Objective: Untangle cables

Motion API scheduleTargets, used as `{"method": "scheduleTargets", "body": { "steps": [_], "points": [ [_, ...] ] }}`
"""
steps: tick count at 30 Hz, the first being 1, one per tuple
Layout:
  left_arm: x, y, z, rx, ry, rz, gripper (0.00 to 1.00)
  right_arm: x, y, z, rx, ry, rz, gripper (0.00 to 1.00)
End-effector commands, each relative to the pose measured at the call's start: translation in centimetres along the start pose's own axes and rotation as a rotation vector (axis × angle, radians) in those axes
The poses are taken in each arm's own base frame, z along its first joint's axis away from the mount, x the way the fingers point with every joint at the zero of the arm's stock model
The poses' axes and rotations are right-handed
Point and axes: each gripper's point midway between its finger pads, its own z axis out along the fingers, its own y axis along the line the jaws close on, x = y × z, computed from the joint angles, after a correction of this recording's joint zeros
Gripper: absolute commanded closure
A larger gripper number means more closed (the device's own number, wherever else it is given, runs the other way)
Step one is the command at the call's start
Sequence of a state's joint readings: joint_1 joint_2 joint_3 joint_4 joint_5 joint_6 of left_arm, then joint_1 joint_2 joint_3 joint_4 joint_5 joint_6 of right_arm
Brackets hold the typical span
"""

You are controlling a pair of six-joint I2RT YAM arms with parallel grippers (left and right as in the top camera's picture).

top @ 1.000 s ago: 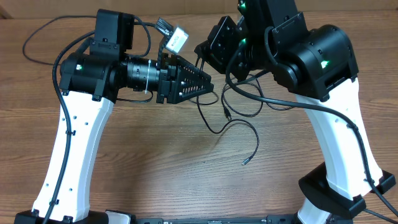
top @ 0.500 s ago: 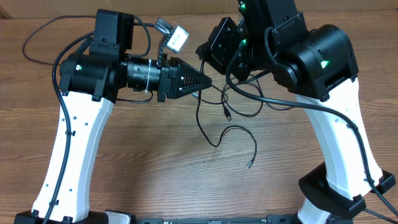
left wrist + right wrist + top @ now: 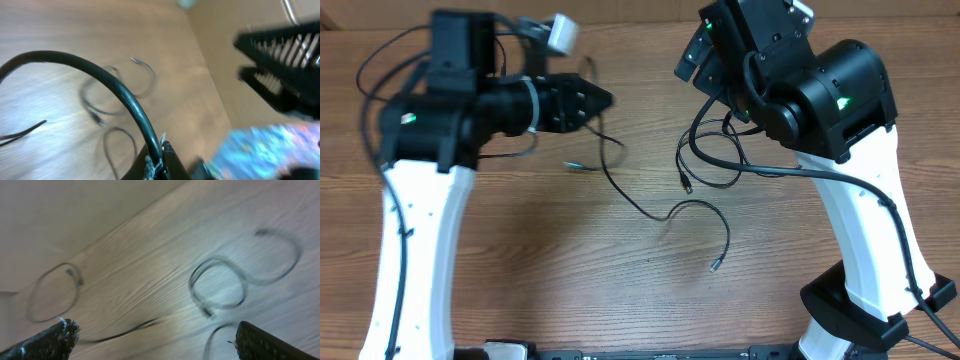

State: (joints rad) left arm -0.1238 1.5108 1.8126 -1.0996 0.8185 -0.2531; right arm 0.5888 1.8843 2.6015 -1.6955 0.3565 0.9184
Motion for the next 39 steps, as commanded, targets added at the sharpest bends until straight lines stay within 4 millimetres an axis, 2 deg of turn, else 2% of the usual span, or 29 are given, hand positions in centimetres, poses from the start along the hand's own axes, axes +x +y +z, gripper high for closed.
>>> {"method": "scheduleTargets", "body": {
  "steps": [1,4,9,15,19,24,27,31,34,36,39],
  "points": [
    [-2.2,3.6,-5.7,-0.346,-0.219,-0.142,0.96,-1.7,-1.2,-0.3,0.061,-0.085,-0.172,0.00],
    [-2.4,6.8,-8.6,-0.509,-0.285,-0.218,0.96,-2.0,-1.5,-0.2,0.070,-0.086,-0.221,0.00],
    [-2.6,10.8,-12.6,-0.622,-0.362,-0.328,0.96,-2.9,-2.3,0.0,0.094,-0.089,-0.308,0.00],
    [-2.0,16.0,-20.0,-0.738,-0.540,-0.568,0.96,-4.4,-3.8,0.4,0.132,-0.098,-0.322,0.00],
    [-1.2,18.3,-24.1,-0.790,-0.653,-0.700,0.96,-4.7,-4.1,0.5,0.137,-0.098,-0.312,0.00],
    [-0.2,19.9,-28.0,-0.790,-0.814,-0.890,0.96,-4.6,-4.1,0.5,0.135,-0.096,-0.312,0.00],
    [-1.3,19.3,-28.7,-0.645,-0.890,-0.961,0.96,-4.6,-4.1,0.5,0.135,-0.096,-0.312,0.00],
    [-4.9,16.0,-28.2,-0.345,-0.904,-0.894,0.96,-4.6,-4.1,0.5,0.135,-0.096,-0.312,0.00],
    [-7.5,12.3,-27.4,-0.163,-0.849,-0.716,0.96,-4.6,-4.1,0.5,0.135,-0.096,-0.312,0.00],
    [-8.2,10.5,-26.6,-0.115,-0.798,-0.578,0.96,-4.6,-4.1,0.5,0.134,-0.096,-0.312,0.00],
    [-7.9,9.4,-24.9,-0.123,-0.719,-0.417,0.96,-4.6,-4.1,0.5,0.135,-0.096,-0.312,0.00]
  ]
}}
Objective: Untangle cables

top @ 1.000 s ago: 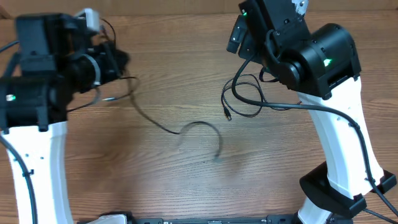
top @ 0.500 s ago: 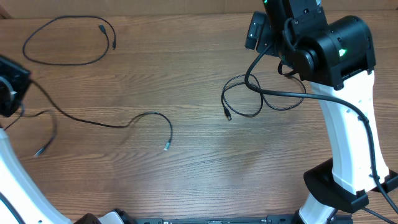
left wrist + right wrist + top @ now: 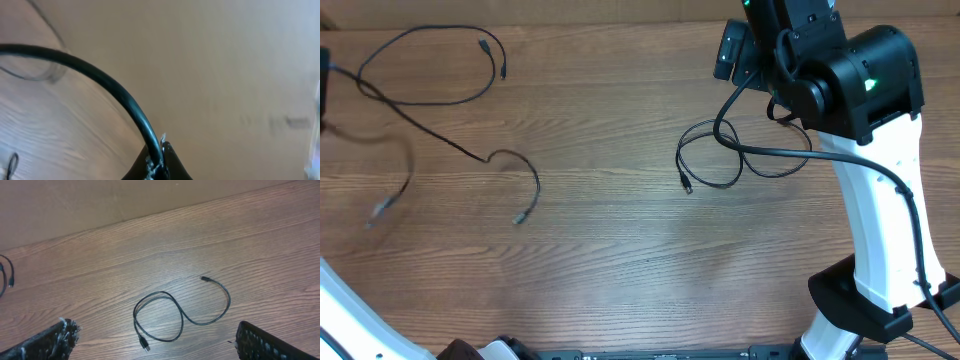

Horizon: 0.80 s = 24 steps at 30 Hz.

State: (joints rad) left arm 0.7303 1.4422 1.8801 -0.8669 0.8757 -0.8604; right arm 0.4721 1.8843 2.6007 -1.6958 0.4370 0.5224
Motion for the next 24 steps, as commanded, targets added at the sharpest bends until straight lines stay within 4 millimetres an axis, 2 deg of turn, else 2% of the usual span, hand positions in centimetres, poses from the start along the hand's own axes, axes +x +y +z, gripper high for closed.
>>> {"method": "scheduleTargets", "body": {
  "steps": [1,5,7,10,11,15,24],
  "points": [
    [4.4,-3.0,0.1,0.154,0.187,0.230,0.96,-0.2,-0.3,-0.3,0.005,-0.013,-0.003,0.00],
    [6.8,-2.0,0.8,0.135,0.254,0.367,0.96,-0.2,-0.3,-0.3,0.005,-0.013,-0.003,0.00],
    [7.4,-1.7,1.1,0.126,0.270,0.382,0.96,-0.2,-0.3,-0.3,0.005,-0.013,-0.003,0.00],
    [8.2,-2.6,1.1,0.164,0.308,0.306,0.96,-0.2,-0.3,-0.3,0.004,-0.013,-0.003,0.00],
    [8.4,-3.6,0.9,0.204,0.333,0.235,0.96,-0.2,-0.3,-0.3,0.005,-0.013,-0.003,0.00],
    [8.3,-5.5,0.5,0.285,0.352,0.220,0.96,-0.2,-0.3,-0.3,0.005,-0.013,-0.003,0.00],
    [8.6,-4.7,0.7,0.289,0.330,0.408,0.96,-0.2,-0.3,-0.3,0.005,-0.013,-0.003,0.00]
  ]
}}
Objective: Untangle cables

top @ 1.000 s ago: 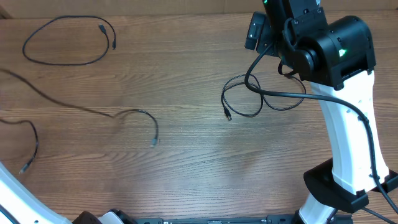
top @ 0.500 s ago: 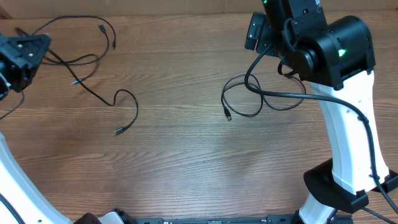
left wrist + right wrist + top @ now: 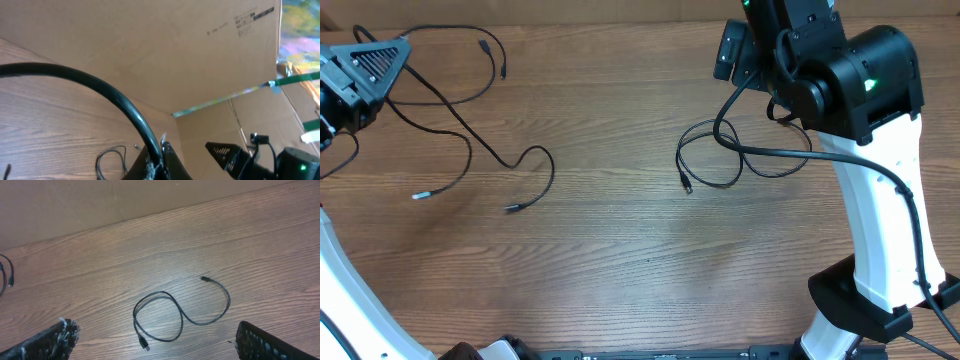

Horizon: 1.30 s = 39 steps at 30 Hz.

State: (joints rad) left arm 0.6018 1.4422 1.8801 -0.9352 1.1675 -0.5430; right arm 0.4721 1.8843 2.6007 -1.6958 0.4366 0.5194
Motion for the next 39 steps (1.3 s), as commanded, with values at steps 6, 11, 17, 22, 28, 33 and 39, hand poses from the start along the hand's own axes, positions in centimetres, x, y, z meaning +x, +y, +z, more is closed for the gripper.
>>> {"method": "scheduleTargets", "body": {
  "steps": [6,11,17,22,28,33,39],
  "points": [
    [-1.1,7.8,-1.5,-0.435,-0.109,0.040,0.96,-0.2,-0.3,-0.3,0.005,-0.013,0.000,0.00],
    [-2.6,14.7,-5.1,-0.826,-0.226,-0.052,0.96,-0.2,-0.3,-0.3,0.005,-0.013,0.000,0.00],
    [-3.4,19.7,-7.8,-1.067,-0.309,-0.173,0.96,-0.2,-0.3,-0.3,0.005,-0.013,0.001,0.00],
    [-4.4,23.5,-10.5,-1.250,-0.367,-0.205,0.96,-0.2,-0.3,-0.3,0.005,-0.013,0.000,0.00],
    [-4.0,28.4,-10.6,-1.373,-0.269,-0.214,0.96,-0.2,-0.3,-0.3,0.005,-0.013,0.001,0.00],
    [-3.2,32.1,-10.9,-1.485,-0.175,-0.204,0.96,-0.2,-0.3,-0.3,0.005,-0.013,0.000,0.00],
    [-1.2,36.6,-10.2,-1.552,-0.006,-0.217,0.96,-0.2,-0.3,-0.3,0.005,-0.013,0.000,0.00]
  ]
}}
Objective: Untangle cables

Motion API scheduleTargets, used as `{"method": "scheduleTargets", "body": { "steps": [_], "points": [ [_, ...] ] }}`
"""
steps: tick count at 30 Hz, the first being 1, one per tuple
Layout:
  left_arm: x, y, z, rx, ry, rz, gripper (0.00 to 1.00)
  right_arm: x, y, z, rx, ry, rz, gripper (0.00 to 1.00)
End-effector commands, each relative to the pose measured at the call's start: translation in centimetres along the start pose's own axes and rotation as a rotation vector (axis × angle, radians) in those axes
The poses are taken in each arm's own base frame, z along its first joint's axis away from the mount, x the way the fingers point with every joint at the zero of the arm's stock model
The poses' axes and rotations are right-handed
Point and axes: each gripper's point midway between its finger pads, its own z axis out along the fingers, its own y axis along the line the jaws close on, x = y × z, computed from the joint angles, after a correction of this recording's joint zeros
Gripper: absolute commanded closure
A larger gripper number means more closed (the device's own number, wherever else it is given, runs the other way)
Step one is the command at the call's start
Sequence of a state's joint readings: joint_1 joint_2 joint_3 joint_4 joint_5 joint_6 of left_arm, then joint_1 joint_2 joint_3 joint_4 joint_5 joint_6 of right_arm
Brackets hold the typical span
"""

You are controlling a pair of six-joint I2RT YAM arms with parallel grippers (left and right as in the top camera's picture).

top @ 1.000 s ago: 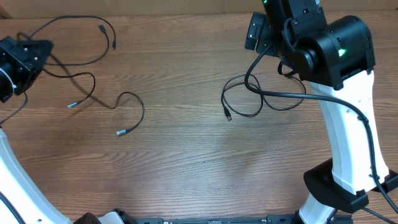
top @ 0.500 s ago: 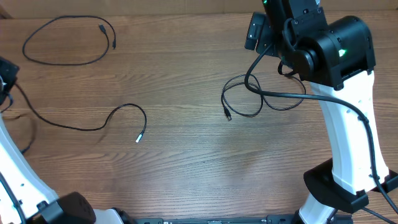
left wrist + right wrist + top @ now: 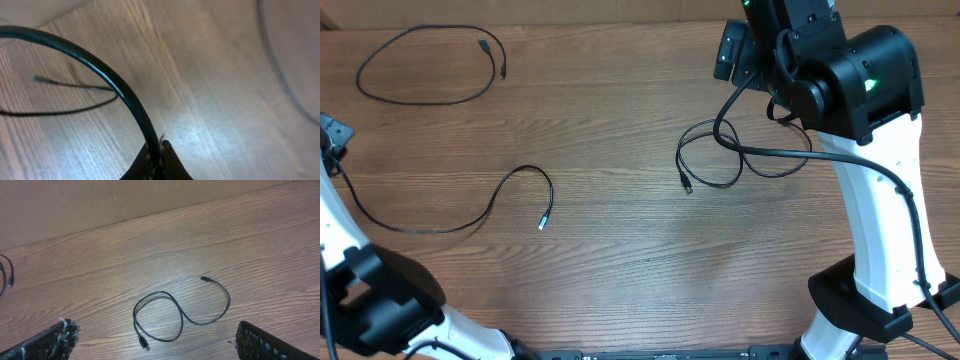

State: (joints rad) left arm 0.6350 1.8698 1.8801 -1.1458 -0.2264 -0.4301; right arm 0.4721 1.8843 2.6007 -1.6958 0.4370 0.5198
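Three thin black cables lie apart on the wooden table. One forms a loop (image 3: 425, 65) at the far left. A second cable (image 3: 470, 215) runs from the left edge in a long curve to a free plug. My left gripper (image 3: 329, 135) at the left edge is shut on this cable (image 3: 120, 95), which arcs out from the closed jaws (image 3: 156, 150). A coiled cable (image 3: 730, 160) lies at the right, seen whole as the coil (image 3: 170, 315) under my open right gripper (image 3: 155, 332).
The right arm (image 3: 850, 110) rises over the right half of the table, and its own thick lead crosses above the coil. A cardboard wall (image 3: 100, 200) runs along the far edge of the table.
My left gripper was at the far left corner with its cable crossing the loop. Now it is lower at the left edge, and its cable lies free of the loop. The right arm is unchanged.
First my left gripper held a cable mid-table, and the right one was over a tangle. Then two cables lay crossed at the left and one coil stayed right. The left gripper then stood over the crossed pair; now all three lie apart.
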Motion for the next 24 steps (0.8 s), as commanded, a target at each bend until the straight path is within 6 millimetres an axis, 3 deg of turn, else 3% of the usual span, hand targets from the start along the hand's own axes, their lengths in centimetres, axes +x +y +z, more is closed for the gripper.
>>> {"method": "scheduleTargets", "body": {
  "steps": [1,4,7,11,13,16,21,24],
  "points": [
    [0.8,0.6,2.9,-0.077,0.057,0.088,0.96,-0.2,-0.3,-0.3,0.005,-0.013,0.000,0.00],
    [2.3,-0.4,5.0,-0.045,0.136,0.102,0.96,-0.2,-0.3,-0.3,0.004,-0.013,0.000,0.00],
    [4.5,-3.8,6.4,0.140,0.250,0.159,0.96,-0.2,-0.3,-0.3,0.005,-0.013,0.000,0.00],
    [6.7,-8.4,6.0,0.440,0.340,0.279,0.96,-0.2,-0.3,-0.3,0.005,-0.013,0.000,0.00],
    [7.0,-9.2,5.6,0.491,0.352,0.289,0.96,-0.2,-0.3,-0.3,0.005,-0.013,0.000,0.00],
    [6.7,-8.6,6.0,0.451,0.340,0.297,0.96,-0.2,-0.3,-0.3,0.004,-0.013,0.000,0.00],
    [5.0,-3.4,7.9,0.118,0.280,0.166,0.96,-0.2,-0.3,-0.3,0.005,-0.013,0.000,0.00],
    [4.6,-2.5,8.1,0.094,0.274,0.141,0.96,-0.2,-0.3,-0.3,0.005,-0.013,0.000,0.00]
  ]
}}
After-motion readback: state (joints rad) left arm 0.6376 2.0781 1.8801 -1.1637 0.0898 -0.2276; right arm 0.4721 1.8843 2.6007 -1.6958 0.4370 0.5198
